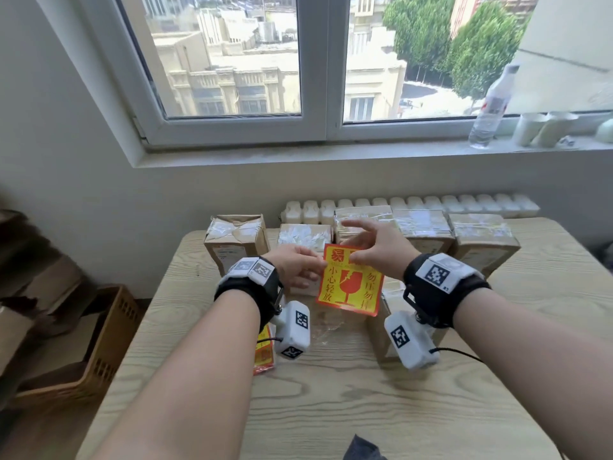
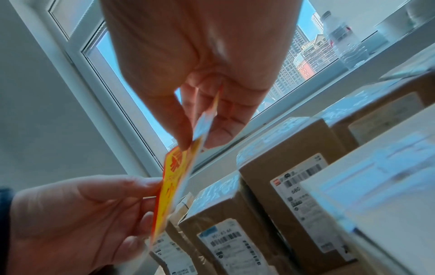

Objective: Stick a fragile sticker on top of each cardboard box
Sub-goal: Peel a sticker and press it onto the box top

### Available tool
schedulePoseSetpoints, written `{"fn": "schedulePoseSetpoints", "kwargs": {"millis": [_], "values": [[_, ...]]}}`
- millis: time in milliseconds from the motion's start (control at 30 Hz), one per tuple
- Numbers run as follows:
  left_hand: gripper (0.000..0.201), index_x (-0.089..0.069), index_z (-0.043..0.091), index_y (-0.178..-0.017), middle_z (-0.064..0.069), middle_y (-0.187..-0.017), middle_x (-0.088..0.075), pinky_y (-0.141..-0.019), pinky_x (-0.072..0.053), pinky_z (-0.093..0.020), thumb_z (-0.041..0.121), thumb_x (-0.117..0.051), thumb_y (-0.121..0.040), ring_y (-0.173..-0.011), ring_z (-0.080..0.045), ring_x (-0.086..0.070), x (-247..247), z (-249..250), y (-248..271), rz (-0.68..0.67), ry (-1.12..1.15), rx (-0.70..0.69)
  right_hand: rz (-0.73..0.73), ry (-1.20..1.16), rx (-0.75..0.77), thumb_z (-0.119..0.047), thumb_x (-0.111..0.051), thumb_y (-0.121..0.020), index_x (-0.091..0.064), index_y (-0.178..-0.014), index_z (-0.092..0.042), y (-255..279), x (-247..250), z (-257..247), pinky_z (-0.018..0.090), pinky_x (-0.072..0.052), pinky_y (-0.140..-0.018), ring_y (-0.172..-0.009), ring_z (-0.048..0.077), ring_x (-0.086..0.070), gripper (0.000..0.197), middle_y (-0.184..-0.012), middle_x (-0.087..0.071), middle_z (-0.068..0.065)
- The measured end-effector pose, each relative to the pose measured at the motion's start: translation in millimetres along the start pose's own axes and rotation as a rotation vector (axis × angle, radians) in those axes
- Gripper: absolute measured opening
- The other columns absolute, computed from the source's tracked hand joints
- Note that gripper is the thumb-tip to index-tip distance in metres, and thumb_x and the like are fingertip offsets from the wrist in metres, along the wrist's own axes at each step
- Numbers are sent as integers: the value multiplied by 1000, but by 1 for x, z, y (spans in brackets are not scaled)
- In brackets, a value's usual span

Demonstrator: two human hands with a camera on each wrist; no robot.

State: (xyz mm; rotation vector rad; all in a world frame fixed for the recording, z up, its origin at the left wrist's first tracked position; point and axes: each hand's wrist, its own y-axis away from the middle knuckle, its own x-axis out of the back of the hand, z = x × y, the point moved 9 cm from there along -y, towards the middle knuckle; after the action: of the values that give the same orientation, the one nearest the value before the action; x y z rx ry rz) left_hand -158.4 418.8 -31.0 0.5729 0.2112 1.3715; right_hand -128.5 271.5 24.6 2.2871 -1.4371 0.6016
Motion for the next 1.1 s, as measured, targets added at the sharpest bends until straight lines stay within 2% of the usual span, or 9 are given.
{"fn": "schedulePoseSetpoints", "kwargs": {"millis": [133, 267, 467, 533, 600, 667, 800, 900, 1100], "values": [[22, -54, 11, -72, -9, -71, -60, -42, -51, -20, 2, -59, -91, -53, -12, -59, -27, 10, -3, 34, 146, -3, 142, -64, -79, -6, -77, -75, -48, -133, -19, 14, 45, 27, 35, -59, -75, -98, 21, -65, 66, -112, -61, 3], [13, -56, 9, -80, -10, -77, -65, -57, -58, -26, 4, -60, -91, -65, -18, -64, -51, 17, -5, 72, 231, -19, 121, -183, -291, -5, -75, -78, -51, -112, -9, 31, 70, 77, 38, -59, -67, -81, 25, -69, 42, -102, -64, 13], [20, -53, 9, -83, -12, -83, -66, -64, -58, -26, -5, -67, -83, -71, -22, -66, -88, 16, -12, 128, 224, -16, 267, -169, -356, -1, -70, -82, -50, -89, -11, 44, 95, 116, 27, -53, -51, -75, 21, -67, 24, -88, -61, 9], [22, -53, 7, -87, -14, -85, -66, -66, -58, -27, -6, -69, -81, -71, -21, -66, -96, 15, -15, 176, 197, -23, 273, -135, -349, 1, -70, -82, -51, -80, -13, 46, 97, 125, 31, -55, -55, -79, 22, -67, 23, -86, -61, 8], [33, -50, 6, -97, -17, -91, -66, -61, -60, -27, -8, -73, -77, -70, -21, -68, -103, 13, -17, 220, 146, -23, 231, -100, -345, 5, -70, -79, -56, -77, -15, 47, 96, 134, 37, -58, -68, -86, 25, -65, 24, -86, -61, 6], [40, -46, 7, -99, -20, -98, -65, -59, -59, -27, -9, -74, -74, -74, -23, -70, -108, 10, -20, 266, 117, -24, 168, -68, -349, 8, -72, -75, -62, -79, -19, 50, 94, 140, 39, -57, -76, -91, 24, -63, 29, -90, -60, 1], [35, -44, 12, -75, -12, -89, -63, -57, -59, -23, -8, -72, -77, -77, -20, -69, -117, 9, -22, 297, 54, -50, 80, -66, -357, 10, -72, -73, -66, -92, -20, 56, 87, 151, 23, -51, -59, -91, 18, -59, 36, -96, -59, 0], [27, -52, 9, -78, -12, -90, -64, -63, -60, -26, -7, -75, -75, -80, -22, -68, -119, 6, -23, 321, 61, -45, 75, -88, -329, 10, -73, -73, -68, -105, -15, 57, 85, 154, 18, -48, -57, -84, 13, -59, 41, -92, -60, -1], [33, -57, 6, -87, -7, -89, -62, -68, -60, -30, -8, -80, -68, -83, -20, -66, -117, -3, -29, 361, 44, -20, 76, -35, -278, 3, -78, -71, -68, -113, -18, 53, 82, 154, 21, -49, -69, -97, 17, -61, 48, -100, -63, -1]]}}
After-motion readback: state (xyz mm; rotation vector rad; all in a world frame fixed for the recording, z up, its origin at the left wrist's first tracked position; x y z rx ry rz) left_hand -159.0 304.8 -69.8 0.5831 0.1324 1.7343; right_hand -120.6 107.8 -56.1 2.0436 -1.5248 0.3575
